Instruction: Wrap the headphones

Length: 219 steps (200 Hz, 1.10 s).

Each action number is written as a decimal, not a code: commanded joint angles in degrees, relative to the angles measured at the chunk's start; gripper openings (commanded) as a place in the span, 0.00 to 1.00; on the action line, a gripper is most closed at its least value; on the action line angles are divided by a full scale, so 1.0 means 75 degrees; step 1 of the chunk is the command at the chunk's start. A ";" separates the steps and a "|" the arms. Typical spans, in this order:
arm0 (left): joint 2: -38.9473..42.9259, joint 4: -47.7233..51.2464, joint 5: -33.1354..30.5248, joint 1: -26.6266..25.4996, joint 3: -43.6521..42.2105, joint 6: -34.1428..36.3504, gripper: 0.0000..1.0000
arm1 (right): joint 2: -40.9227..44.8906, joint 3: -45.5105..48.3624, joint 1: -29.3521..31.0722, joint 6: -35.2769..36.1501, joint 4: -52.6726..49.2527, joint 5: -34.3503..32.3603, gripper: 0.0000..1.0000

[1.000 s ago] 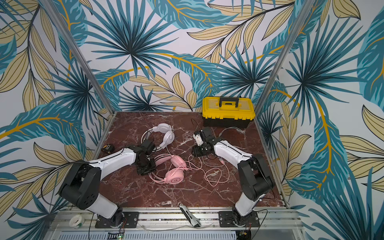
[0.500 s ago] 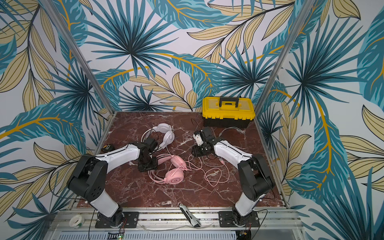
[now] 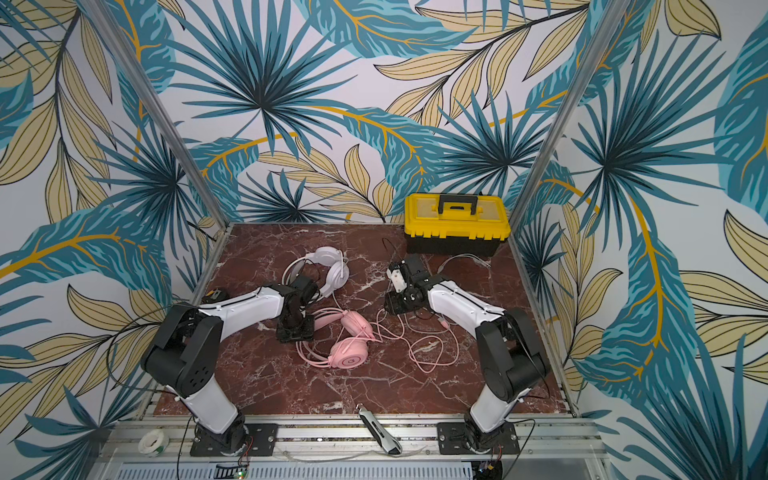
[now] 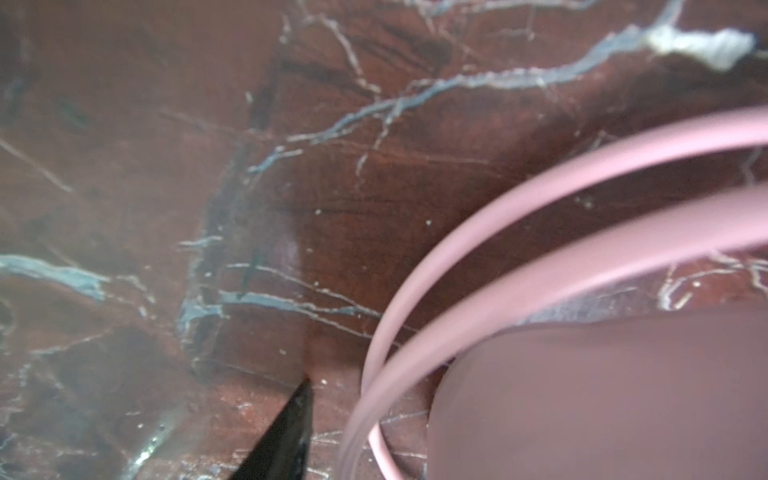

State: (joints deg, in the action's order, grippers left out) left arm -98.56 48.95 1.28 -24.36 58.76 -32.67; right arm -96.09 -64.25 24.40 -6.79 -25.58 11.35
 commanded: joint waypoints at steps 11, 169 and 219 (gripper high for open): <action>-0.0179 -0.0069 0.0169 -0.0034 -0.0171 -0.0098 0.45 | 0.0331 0.0242 0.0014 0.0133 -0.0352 -0.0276 0.51; -0.0473 -0.0105 0.0516 -0.0143 -0.0274 0.0001 0.32 | 0.1867 0.1393 0.0010 0.0153 -0.0471 -0.0006 0.52; -0.0685 -0.0103 0.0449 -0.0128 -0.0119 -0.0103 0.09 | 0.3017 0.1946 0.0206 0.0194 -0.0723 0.0177 0.54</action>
State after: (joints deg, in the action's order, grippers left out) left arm -99.46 50.96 3.22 -24.95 59.31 -33.26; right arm -76.82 -52.01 24.56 -6.35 -28.69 11.20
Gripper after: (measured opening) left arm 0.111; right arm 0.533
